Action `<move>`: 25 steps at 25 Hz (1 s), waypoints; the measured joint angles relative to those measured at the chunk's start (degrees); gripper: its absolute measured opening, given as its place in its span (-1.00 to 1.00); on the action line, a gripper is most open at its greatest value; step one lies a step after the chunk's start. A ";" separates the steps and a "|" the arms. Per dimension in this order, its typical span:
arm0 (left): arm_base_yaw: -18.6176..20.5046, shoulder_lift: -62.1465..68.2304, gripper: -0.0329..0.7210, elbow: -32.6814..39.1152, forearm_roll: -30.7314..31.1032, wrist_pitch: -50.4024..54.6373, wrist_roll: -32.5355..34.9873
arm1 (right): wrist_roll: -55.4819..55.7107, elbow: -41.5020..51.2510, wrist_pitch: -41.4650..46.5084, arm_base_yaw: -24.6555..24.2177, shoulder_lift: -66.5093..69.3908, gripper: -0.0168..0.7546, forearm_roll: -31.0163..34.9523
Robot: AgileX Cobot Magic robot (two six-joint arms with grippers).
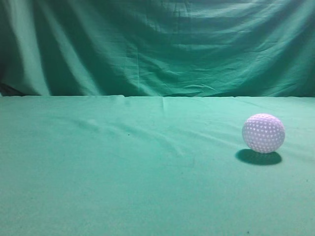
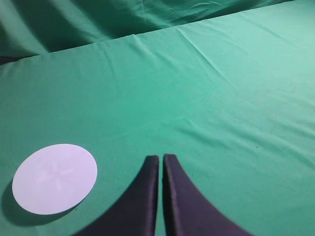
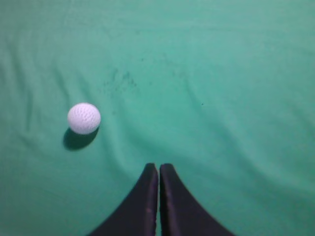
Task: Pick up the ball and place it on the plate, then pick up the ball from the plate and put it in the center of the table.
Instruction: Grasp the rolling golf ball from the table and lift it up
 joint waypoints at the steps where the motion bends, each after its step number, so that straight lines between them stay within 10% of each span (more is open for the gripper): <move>1: 0.00 0.00 -0.91 0.00 0.00 0.00 0.08 | -2.49 0.00 0.63 0.32 0.84 -0.96 1.05; 10: 0.00 0.00 -0.91 0.00 0.00 -0.62 0.30 | -19.88 -6.15 5.86 10.07 12.02 -0.96 8.23; 19: 0.00 0.00 -0.91 0.00 0.00 -1.22 0.30 | -6.57 -14.89 6.03 27.36 32.77 -0.96 -6.67; 25: 0.00 0.00 -0.91 0.13 0.00 -1.22 0.30 | -1.49 -19.88 1.61 30.66 44.85 -0.83 -9.45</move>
